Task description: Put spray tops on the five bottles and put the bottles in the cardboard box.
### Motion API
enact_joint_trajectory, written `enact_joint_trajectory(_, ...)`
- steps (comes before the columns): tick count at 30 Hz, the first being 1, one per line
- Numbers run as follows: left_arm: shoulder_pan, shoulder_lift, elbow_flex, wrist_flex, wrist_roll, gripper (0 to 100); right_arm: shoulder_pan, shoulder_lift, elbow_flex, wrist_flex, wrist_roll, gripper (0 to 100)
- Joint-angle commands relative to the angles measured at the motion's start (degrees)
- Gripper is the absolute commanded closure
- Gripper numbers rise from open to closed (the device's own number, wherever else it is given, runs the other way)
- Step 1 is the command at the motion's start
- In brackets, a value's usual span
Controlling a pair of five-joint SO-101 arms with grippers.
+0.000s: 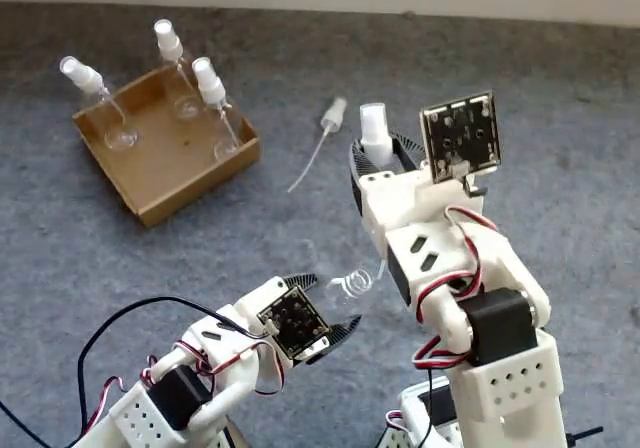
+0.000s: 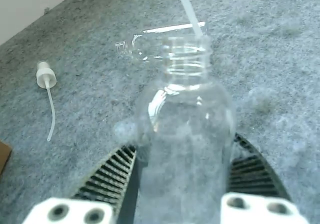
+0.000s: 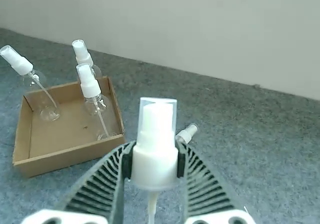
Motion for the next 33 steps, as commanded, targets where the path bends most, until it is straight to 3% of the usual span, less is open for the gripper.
enact_joint_trajectory(1, 0.6, -0.5, 1.2, -1.4, 0.9, 91, -0.6, -3.3, 0.5, -2.2, -0.8, 98.8)
enact_joint_trajectory(7, 0.6, -0.5, 1.2, -1.4, 0.9, 91, -0.7, -4.3, -0.7, -2.2, -0.8, 98.8)
enact_joint_trajectory(14, 0.6, -0.5, 1.2, -1.3, 0.9, 91, -6.5, -7.2, -1.3, -2.1, -0.8, 98.8)
enact_joint_trajectory(23, 0.5, -0.5, 1.2, -1.5, 0.9, 91, -6.9, -10.1, -0.4, -1.9, -0.8, 98.8)
enact_joint_trajectory(33, -4.7, -0.5, 1.2, -5.0, 0.9, 91, -6.9, -10.1, 7.0, -2.1, -0.8, 98.8)
